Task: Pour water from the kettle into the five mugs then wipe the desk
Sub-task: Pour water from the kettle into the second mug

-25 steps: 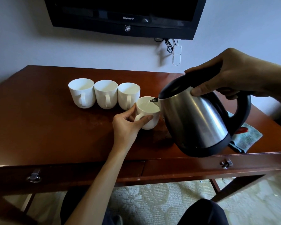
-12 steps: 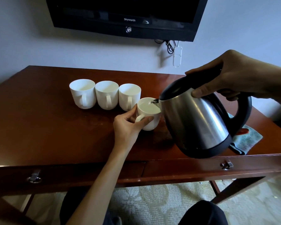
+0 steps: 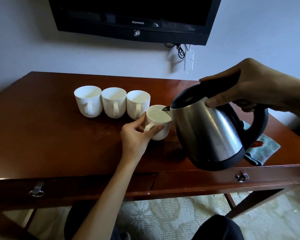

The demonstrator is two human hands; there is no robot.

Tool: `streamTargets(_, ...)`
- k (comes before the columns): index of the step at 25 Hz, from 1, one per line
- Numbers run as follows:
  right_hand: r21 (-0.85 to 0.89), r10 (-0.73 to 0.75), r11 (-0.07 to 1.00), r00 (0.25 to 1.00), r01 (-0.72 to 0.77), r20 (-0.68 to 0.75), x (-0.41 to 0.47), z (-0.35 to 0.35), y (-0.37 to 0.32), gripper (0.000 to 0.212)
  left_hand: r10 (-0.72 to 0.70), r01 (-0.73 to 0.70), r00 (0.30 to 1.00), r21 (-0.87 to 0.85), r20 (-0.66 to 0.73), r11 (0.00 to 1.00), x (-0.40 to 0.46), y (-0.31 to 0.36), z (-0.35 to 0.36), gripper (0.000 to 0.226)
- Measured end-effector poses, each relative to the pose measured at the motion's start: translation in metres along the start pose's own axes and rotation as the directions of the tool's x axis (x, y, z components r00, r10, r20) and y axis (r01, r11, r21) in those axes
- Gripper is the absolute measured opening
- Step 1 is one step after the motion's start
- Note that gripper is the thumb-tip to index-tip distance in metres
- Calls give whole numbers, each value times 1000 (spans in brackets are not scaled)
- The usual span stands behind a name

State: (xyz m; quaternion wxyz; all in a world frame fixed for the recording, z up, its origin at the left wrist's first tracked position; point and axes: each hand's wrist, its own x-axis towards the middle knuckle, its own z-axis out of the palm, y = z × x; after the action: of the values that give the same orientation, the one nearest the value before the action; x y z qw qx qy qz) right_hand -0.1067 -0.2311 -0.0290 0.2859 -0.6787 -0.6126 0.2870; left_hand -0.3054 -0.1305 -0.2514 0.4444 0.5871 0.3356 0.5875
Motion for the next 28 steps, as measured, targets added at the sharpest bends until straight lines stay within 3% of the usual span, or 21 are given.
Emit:
streamTargets(7,62,-65,996,995,70,-79,-5,5,9,50,10,-9,1000,54,-21,999,0,-2,-1,62)
streamTargets(11,236,-102,960,970,154,-219,-23,18,34,46,29,-17,997,164,-70,986,-1,0,2,49)
streamTargets(15,351,-26,919,917,179,-397,-54,40,74,70,54,-13,991,314,-125,949,-2,-2,5,69)
streamTargets(23,330,-47,914,868,237,-494,-71,55,86,76,44,41,990,560,-136,827,-12,24,32,36)
streamTargets(28,306,-64,919,859,249,-508,-69,55,92,70,-46,175,972,575,-231,800,-6,32,65,31)
